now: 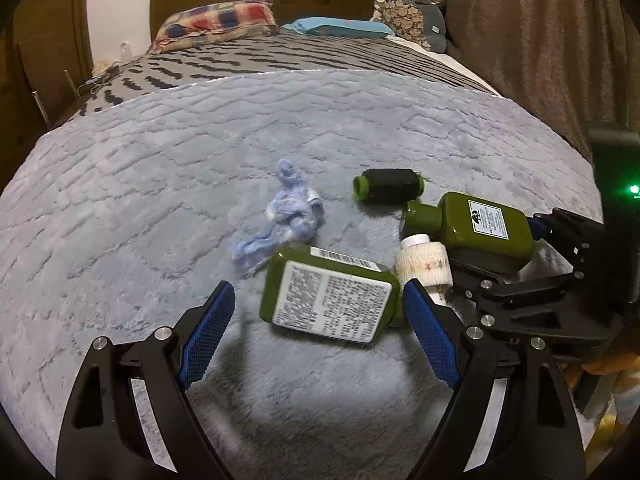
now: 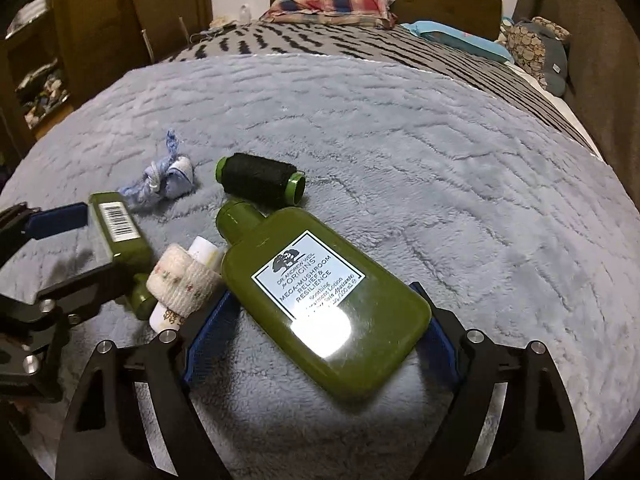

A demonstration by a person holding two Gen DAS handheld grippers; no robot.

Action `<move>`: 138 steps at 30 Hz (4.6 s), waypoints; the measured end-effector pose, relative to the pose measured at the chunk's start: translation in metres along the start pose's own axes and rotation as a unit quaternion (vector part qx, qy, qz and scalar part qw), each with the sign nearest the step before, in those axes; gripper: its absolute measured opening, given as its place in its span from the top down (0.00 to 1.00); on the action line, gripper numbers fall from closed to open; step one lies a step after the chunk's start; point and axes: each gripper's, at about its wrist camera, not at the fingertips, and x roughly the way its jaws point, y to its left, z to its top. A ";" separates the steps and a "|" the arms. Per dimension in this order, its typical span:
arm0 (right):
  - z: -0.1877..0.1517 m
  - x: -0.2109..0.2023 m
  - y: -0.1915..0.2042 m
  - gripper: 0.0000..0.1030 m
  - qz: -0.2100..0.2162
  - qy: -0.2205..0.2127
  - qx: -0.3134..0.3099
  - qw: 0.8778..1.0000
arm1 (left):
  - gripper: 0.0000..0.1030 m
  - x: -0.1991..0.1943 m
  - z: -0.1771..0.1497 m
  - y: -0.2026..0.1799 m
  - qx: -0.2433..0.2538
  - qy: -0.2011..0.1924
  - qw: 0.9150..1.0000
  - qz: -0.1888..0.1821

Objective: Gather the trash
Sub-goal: 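Grasp the large green bottle with right tool while left tool grasps the barcoded green bottle, then lower both tools below the bed edge and release both green bottles into the bin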

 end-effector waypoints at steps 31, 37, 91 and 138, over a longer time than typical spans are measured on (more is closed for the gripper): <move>-0.043 -0.054 -0.019 0.45 -0.006 -0.036 0.052 0.998 | 0.32 -0.008 -0.015 -0.007 0.009 0.019 1.000 -0.016; -0.061 -0.086 -0.007 0.47 -0.008 -0.064 0.045 0.997 | 0.32 -0.035 -0.036 -0.010 0.010 0.012 1.000 -0.016; -0.324 -0.165 0.086 0.48 0.070 0.051 0.066 0.994 | 0.32 -0.131 -0.328 -0.078 0.014 0.103 0.994 -0.033; -0.242 -0.205 0.038 0.12 -0.014 -0.076 0.086 0.993 | 0.18 -0.144 -0.262 -0.047 -0.003 0.060 0.998 -0.032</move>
